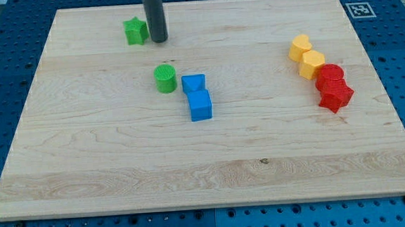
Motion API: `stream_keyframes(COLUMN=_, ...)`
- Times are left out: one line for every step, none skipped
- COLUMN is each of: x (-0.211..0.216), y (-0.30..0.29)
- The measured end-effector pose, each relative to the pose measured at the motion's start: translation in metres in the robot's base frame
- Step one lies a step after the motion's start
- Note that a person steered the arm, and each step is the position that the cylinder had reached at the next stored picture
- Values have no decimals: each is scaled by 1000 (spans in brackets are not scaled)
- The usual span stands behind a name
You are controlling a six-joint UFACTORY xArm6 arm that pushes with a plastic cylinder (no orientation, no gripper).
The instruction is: Move the green circle towards the green star
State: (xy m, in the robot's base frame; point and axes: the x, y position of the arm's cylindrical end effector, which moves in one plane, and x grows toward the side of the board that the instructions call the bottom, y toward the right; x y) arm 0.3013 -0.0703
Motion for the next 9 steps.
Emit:
stream_keyframes(x=-3, y=-10)
stream_keyframes(x=-3, y=-54)
stream_keyframes(x=-11, y=-83)
stream_keyframes(x=-29, y=-102)
stream_keyframes(x=-31, y=-105)
stream_keyframes(x=20, y=-86)
stream_keyframes(x=78, y=-68)
stream_keyframes(x=106, y=-39)
stream_keyframes(x=125, y=-3)
